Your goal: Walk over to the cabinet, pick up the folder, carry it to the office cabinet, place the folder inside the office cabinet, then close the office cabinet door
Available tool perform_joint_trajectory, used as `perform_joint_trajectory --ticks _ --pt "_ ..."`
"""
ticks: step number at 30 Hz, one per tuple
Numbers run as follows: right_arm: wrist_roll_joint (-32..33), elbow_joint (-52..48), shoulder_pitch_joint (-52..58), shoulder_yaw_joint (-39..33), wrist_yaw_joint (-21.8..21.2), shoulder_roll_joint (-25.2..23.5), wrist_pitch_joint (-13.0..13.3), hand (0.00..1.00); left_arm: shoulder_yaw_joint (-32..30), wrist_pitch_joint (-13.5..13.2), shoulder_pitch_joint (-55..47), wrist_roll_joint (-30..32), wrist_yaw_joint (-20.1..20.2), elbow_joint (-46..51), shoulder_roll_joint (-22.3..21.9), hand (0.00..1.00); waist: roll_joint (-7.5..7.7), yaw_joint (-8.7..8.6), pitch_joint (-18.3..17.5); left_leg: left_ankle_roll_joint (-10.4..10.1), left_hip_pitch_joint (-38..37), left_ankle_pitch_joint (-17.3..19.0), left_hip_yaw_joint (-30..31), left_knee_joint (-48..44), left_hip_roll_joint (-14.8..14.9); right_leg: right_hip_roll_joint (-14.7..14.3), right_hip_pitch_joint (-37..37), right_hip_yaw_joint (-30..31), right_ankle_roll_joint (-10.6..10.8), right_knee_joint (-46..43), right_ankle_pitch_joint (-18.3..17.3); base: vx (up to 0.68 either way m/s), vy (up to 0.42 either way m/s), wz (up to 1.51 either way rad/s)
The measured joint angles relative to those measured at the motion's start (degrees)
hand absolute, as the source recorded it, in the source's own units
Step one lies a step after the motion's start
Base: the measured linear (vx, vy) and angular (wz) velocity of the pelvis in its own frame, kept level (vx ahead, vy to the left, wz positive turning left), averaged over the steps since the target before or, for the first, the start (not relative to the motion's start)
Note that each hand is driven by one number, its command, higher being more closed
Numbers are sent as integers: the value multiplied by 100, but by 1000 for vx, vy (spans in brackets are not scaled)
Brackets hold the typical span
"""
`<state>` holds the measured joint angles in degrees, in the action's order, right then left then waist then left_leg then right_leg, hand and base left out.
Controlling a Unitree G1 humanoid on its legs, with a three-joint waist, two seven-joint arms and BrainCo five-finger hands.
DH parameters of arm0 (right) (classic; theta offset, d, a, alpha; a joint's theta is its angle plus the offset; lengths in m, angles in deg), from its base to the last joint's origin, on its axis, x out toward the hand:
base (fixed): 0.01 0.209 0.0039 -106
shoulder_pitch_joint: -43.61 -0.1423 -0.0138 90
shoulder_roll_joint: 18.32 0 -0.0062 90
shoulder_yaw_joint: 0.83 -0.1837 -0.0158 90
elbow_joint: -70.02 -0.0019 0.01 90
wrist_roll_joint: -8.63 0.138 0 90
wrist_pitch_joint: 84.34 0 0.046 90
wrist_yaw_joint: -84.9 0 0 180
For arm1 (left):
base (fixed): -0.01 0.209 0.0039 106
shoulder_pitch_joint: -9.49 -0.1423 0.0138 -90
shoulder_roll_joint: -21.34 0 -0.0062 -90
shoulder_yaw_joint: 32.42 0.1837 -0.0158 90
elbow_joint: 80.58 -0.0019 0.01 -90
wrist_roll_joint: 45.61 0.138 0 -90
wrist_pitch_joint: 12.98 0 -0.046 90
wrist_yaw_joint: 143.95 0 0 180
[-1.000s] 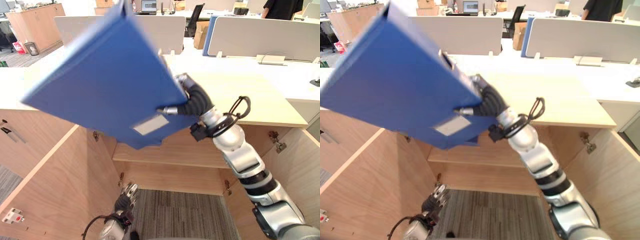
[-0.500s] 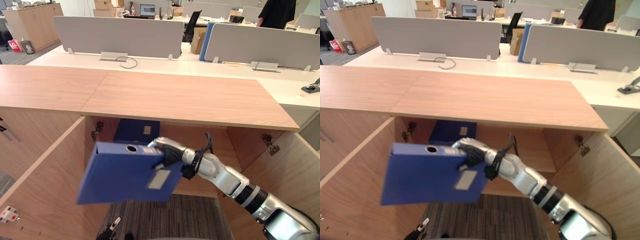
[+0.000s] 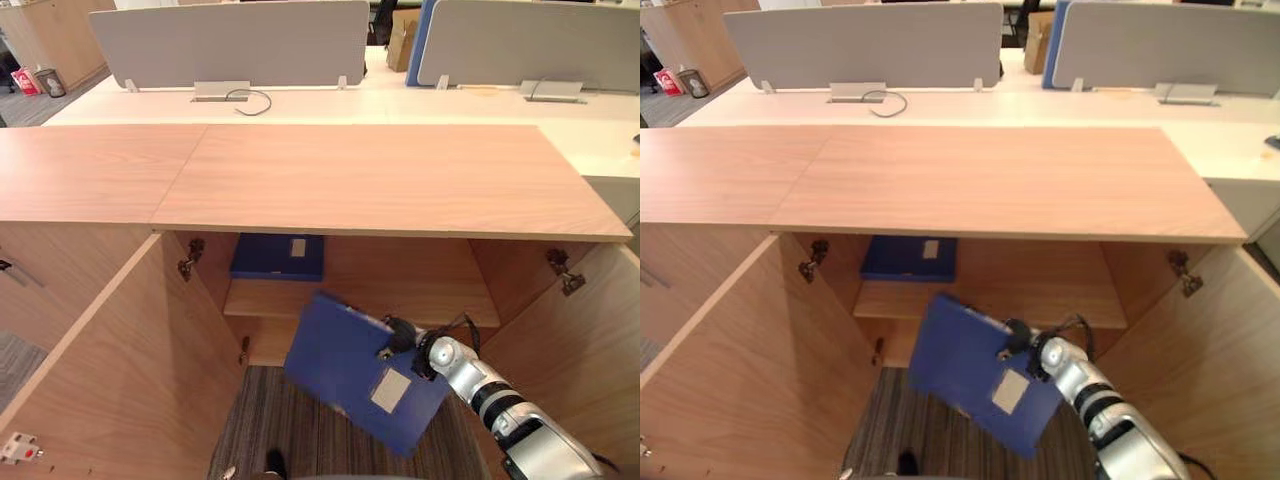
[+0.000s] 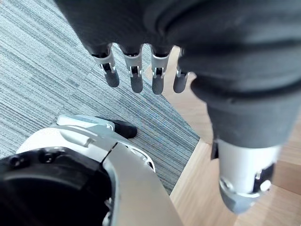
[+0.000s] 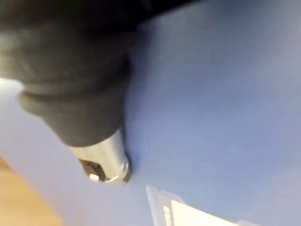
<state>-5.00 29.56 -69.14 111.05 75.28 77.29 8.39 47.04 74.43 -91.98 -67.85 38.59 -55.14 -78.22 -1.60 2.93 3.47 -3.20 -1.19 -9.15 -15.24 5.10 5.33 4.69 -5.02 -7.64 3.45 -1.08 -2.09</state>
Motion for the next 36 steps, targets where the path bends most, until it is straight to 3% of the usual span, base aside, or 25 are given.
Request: perform_joint_trajectory --ticks 1,5,7,10,14,17,19,23,28,34,35,36 --pt "485 172 -1 -401 143 -120 -135 100 -46 9 -1 14 2 -4 -20 0 -1 1 4 -3 -1 11 9 0 -6 4 -2 3 1 11 -1 0 0 0" --pt "1955 364 -20 -1162 552 -401 -274 100 -159 44 14 44 5 -3 -69 0 -48 19 53 -2 -96 52 7 1 -47 50 -46 55 16 0 -10 -2 16 -7" --pt "2838 428 -49 -1385 717 -591 -275 100 -160 50 0 45 6 -2 -77 0 -78 142 79 -2 -213 170 -93 1 -95 119 20 191 78 -146 -75 -27 48 -34" --pt "3332 431 -183 -1397 775 -767 -276 100 -162 51 -17 48 8 0 -83 0 -107 155 181 32 -311 230 -186 0 -154 196 72 320 124 -286 -130 -43 73 -30" --pt "4584 417 -249 -1875 818 -1157 -274 100 -183 53 -15 256 8 0 -57 0 -97 146 285 160 -297 321 -92 -4 -300 534 202 0 199 -683 -439 -6 74 11" --pt "5091 391 -248 -2059 823 -1320 -272 100 -250 60 -18 430 8 4 46 0 9 165 408 172 -282 431 26 -127 -363 746 255 -366 254 -1070 -572 48 21 20" --pt "5267 391 -244 -2053 822 -1367 -273 100 -282 68 -28 476 4 4 82 0 35 219 436 134 -266 554 48 -283 -284 720 325 -396 267 -1350 -607 76 -51 8" --pt "5671 334 -231 -2049 818 -1455 -238 100 -474 70 20 485 -2 7 85 0 179 219 421 -80 -137 767 116 -705 -1 458 45 -510 284 -984 -596 102 -104 4" --pt "6219 7 179 -2054 819 -1573 -104 100 -782 75 55 474 -98 132 46 0 196 124 400 -288 -79 878 285 -820 366 78 -114 -651 287 -897 -588 108 -146 9" --pt "6692 -53 370 -2321 877 -1523 -17 100 -621 75 51 478 -98 315 -52 0 136 31 399 -311 -83 875 553 -777 410 53 -127 -876 286 -1128 -589 72 -41 20" --pt "6829 -56 373 -2526 919 -1505 38 100 -501 69 69 487 -99 389 -83 0 46 14 460 -309 -79 877 654 -860 445 115 11 -963 287 -1625 -591 47 -3 42" --pt "7019 -115 344 -2756 978 -1524 169 100 -402 37 105 487 -105 474 -118 0 -147 -9 594 -303 -72 911 763 -991 528 247 446 -996 318 -2466 -846 18 0 42"
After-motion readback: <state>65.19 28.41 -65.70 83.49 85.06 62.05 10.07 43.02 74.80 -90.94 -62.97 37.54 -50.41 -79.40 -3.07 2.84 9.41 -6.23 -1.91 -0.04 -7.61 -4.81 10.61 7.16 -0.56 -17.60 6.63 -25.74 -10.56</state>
